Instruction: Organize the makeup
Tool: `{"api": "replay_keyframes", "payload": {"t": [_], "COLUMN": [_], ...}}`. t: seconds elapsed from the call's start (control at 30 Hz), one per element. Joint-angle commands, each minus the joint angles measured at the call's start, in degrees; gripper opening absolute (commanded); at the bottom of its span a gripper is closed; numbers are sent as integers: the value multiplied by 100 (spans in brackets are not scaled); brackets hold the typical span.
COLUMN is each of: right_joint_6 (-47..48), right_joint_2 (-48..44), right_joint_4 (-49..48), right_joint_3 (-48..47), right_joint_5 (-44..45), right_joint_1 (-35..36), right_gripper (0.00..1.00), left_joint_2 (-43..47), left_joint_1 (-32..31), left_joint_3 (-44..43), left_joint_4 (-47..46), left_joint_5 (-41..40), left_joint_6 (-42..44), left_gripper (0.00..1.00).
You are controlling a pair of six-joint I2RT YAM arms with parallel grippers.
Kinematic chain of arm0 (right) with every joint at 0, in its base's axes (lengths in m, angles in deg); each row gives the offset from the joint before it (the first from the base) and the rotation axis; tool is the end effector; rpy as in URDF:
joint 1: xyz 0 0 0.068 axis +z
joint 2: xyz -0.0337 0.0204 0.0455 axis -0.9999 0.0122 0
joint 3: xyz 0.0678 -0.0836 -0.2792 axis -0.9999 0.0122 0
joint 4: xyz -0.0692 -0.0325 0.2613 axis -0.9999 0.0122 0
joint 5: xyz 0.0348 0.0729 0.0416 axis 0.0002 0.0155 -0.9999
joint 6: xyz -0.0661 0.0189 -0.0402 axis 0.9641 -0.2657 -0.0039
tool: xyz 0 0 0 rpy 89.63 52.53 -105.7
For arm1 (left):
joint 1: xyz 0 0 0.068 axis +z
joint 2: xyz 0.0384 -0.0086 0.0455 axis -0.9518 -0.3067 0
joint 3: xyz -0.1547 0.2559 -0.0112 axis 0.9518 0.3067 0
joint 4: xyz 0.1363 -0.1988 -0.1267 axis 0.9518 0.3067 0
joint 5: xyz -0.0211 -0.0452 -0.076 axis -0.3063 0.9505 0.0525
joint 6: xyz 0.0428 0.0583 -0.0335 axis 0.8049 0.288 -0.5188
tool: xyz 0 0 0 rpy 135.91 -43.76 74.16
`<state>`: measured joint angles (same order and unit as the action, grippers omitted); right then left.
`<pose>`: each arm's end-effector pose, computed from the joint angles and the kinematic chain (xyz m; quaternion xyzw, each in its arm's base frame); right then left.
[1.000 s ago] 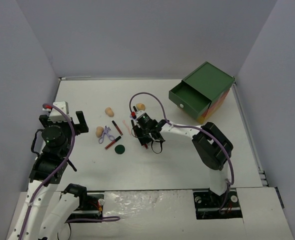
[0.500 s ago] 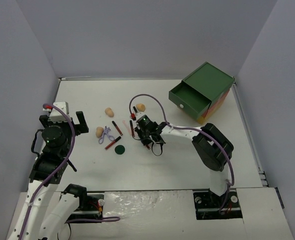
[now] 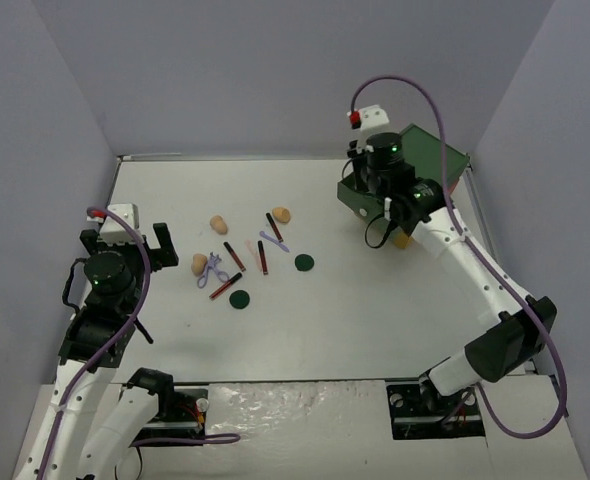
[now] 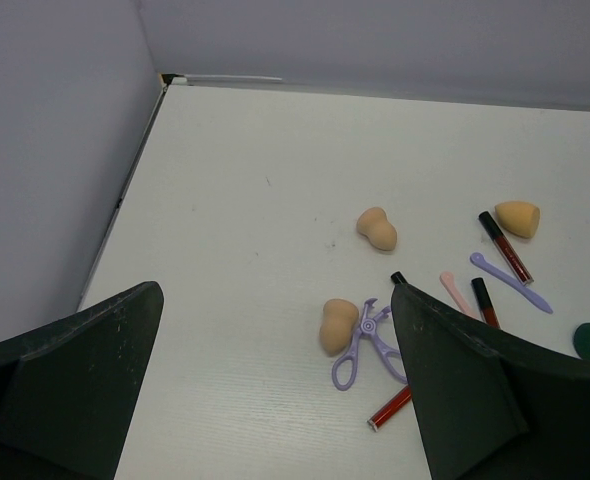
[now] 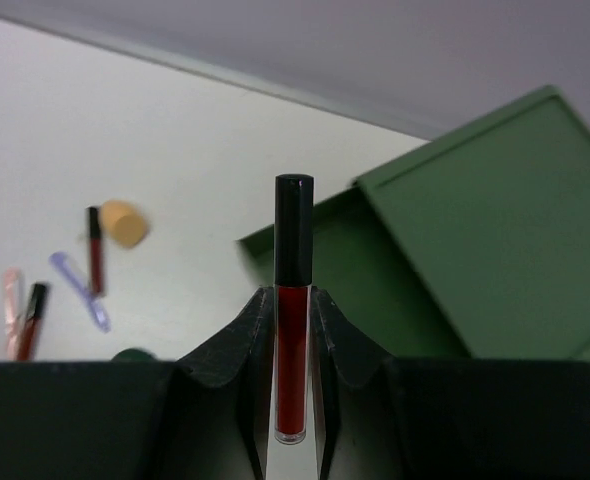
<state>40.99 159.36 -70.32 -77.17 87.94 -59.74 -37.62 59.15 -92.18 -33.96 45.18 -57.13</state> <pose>0.3481 0.1801 0.4456 -0.1455 0.7562 0.0644 0.6347 0.1596 -0.0204 0.3860 -0.0395 0.7325 -0.0298 0.6790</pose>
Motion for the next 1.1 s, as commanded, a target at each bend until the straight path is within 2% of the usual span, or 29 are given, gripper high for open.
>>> {"api": "replay_keyframes", "payload": {"t": [0.0,0.13,0.23,0.27,0.33,0.5,0.63,0.7,0.8,1.07], "right_joint_6": [695,879,938,935,872,659,101,-161,-956,-2339], "right_joint_2": [249,514,616,617,608,562,535,603,774,1682], "right_joint_4": [258,267,266,274,266,295,283,267,61,-931], "right_joint_3": [-260,-325,-300,-300,-316,-502,-616,-585,-293,411], "right_joint_5": [-303,-522,-593,-633,-697,-799,-519,-117,16,181], "right_joint_1": [-536,-850,-899,-898,-890,-828,-433,92,758,1565], "right_gripper": [0,1,12,17,34,63,79,81,81,75], "left_joint_2": [-97,-79,-79,-80,-96,-106,-106,-111,-123,-164], "left_joint_1": [51,51,51,51,51,51,51,51,51,60], "left_joint_3": [-167,-158,-158,-158,-158,-167,-167,-167,-167,-167], "left_joint_4": [-282,-291,-300,-300,-300,-302,-298,-296,-291,-291], "left_joint_5": [58,62,77,80,103,130,129,121,113,120], "left_joint_6": [-90,-90,-90,-90,-98,-105,-108,-108,-108,-108], "left_gripper": [97,97,97,97,97,97,97,97,97,97]}}
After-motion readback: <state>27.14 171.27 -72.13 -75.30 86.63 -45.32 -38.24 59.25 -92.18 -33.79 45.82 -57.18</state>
